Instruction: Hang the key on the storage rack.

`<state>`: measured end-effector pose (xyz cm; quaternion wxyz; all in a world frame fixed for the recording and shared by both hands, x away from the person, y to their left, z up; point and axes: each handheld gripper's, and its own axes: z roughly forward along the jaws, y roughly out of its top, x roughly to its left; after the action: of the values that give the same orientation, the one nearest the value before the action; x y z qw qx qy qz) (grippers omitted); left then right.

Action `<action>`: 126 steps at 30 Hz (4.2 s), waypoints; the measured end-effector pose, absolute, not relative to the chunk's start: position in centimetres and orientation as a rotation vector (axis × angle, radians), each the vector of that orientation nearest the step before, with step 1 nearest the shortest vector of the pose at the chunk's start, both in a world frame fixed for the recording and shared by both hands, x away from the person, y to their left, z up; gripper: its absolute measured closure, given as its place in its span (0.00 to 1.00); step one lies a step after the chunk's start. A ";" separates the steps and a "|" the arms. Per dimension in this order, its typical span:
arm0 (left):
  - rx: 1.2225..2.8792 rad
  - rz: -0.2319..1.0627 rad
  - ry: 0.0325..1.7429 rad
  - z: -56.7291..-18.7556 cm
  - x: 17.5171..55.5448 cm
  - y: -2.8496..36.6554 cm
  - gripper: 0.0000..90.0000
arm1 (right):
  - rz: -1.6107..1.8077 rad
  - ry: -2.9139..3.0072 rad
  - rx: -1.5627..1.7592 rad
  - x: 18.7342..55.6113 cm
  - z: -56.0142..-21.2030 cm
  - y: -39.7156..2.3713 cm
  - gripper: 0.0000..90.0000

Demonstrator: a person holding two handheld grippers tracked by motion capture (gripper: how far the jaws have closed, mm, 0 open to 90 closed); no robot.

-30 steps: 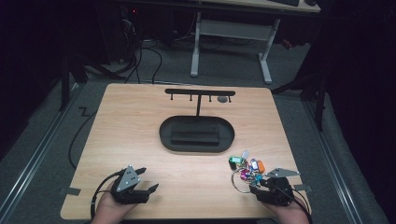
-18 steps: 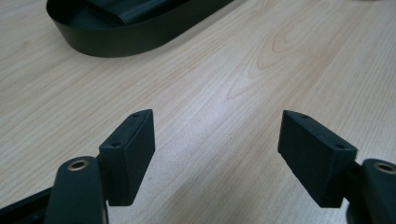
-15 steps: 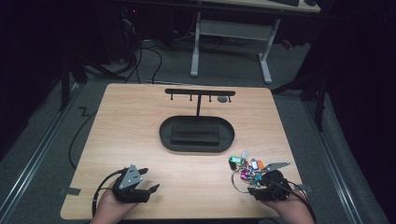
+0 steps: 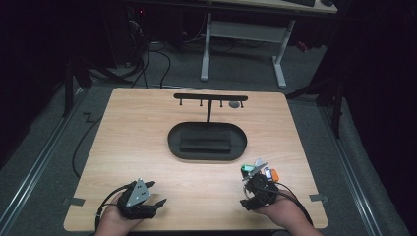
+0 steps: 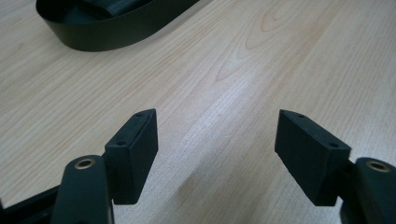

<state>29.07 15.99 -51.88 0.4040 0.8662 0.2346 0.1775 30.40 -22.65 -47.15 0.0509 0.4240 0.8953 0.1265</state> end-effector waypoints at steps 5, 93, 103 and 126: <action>2.174 0.454 0.587 -51.7 28.9 16.2 0.34 | 0.348 2.749 1.320 31.8 -47.9 -22.0 0.46; 2.216 0.493 0.484 -52.0 28.3 15.5 0.37 | 0.147 2.686 1.159 32.3 -32.6 -25.0 0.98; 2.202 0.498 0.509 -52.2 28.6 16.0 0.36 | 0.185 2.682 1.126 33.4 -30.5 -23.8 0.98; 2.209 0.498 0.526 -52.5 28.4 15.9 0.35 | 0.230 2.605 1.135 36.1 -28.0 -23.9 0.98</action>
<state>28.38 15.93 -52.49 0.3972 0.8721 0.2075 0.1966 36.06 -23.90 -28.04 0.1448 0.3938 0.9042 0.0798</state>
